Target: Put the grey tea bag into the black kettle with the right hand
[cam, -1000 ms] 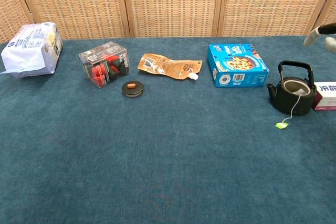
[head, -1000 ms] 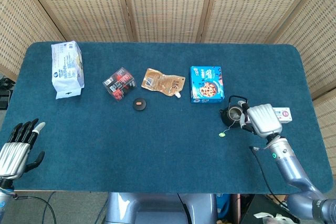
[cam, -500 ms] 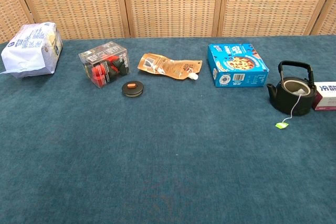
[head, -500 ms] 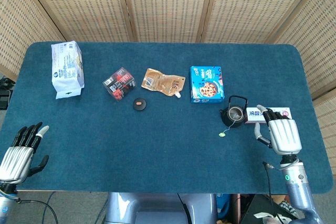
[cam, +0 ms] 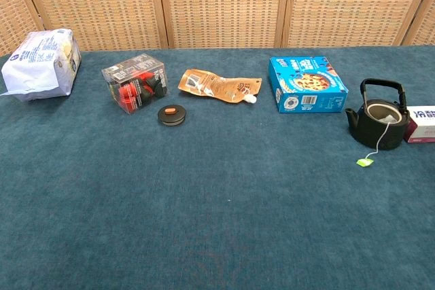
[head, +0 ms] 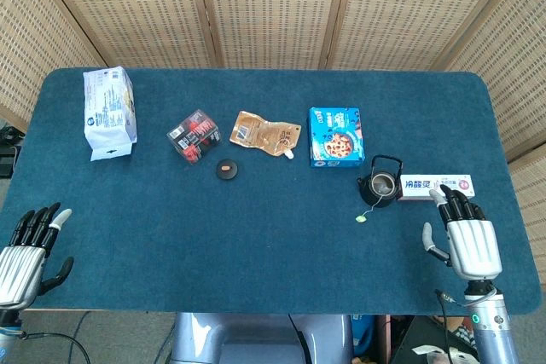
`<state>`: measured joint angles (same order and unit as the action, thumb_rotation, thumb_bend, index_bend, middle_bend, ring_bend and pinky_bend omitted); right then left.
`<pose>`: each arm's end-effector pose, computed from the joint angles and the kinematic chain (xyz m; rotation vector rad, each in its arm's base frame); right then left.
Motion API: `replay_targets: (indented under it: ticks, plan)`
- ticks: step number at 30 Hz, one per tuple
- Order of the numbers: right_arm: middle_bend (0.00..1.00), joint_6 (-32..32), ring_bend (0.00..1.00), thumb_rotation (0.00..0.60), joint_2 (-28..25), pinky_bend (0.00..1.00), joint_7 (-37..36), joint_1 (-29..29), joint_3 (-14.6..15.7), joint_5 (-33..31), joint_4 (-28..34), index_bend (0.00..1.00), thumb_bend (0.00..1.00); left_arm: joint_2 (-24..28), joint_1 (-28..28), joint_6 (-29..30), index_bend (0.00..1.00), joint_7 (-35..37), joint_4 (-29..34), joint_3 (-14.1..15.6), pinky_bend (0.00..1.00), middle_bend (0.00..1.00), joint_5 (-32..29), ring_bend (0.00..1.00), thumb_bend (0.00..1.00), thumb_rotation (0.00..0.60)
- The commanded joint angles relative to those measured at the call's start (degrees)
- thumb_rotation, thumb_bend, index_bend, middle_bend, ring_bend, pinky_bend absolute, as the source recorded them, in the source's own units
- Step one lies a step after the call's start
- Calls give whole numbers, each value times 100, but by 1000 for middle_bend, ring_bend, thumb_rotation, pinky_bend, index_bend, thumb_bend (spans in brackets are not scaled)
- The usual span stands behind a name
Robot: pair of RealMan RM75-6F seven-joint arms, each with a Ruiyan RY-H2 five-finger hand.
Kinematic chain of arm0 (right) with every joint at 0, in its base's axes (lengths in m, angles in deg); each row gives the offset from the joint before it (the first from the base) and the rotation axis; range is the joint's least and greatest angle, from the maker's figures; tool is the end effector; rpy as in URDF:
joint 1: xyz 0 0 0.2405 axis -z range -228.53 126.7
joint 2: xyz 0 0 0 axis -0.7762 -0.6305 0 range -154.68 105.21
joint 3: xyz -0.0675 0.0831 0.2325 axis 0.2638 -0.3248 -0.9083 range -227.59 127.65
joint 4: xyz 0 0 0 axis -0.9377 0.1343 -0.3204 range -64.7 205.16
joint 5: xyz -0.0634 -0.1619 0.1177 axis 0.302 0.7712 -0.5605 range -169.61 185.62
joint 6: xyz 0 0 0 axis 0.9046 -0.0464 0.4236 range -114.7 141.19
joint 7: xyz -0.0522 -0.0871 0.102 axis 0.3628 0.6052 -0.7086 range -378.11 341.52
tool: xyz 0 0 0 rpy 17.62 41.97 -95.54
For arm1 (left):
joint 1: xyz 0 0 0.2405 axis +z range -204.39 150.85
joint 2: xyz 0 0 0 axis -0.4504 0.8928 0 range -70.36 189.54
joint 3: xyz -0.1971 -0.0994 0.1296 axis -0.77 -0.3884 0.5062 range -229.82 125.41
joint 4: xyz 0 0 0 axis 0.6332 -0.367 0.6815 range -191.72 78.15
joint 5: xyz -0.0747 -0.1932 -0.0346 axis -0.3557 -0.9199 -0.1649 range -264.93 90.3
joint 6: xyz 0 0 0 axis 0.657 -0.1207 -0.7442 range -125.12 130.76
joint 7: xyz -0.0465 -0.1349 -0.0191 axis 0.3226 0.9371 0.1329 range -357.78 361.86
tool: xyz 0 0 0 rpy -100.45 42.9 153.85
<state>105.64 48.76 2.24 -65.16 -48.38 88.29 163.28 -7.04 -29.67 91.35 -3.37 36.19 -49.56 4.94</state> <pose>-0.2743 -0.2100 0.1169 1.4241 -0.6795 0.8429 -0.2996 0.1492 0.1340 -1.4921 -0.8751 -0.8892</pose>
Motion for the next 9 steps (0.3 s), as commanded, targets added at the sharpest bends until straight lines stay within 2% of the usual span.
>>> replay_targets:
  ticks: [1,9]
  plan:
    - [166,-1,148,0,-15,312,46,108,27,3,27,171,689,0,22,15,0,-28,-10,8,0,0,15,0,409,600]
    - [168,15,148,0,-82,311,24,326,5,49,38,171,670,-15,11,-56,0,-121,-23,-22,0,0,-38,0,409,600]
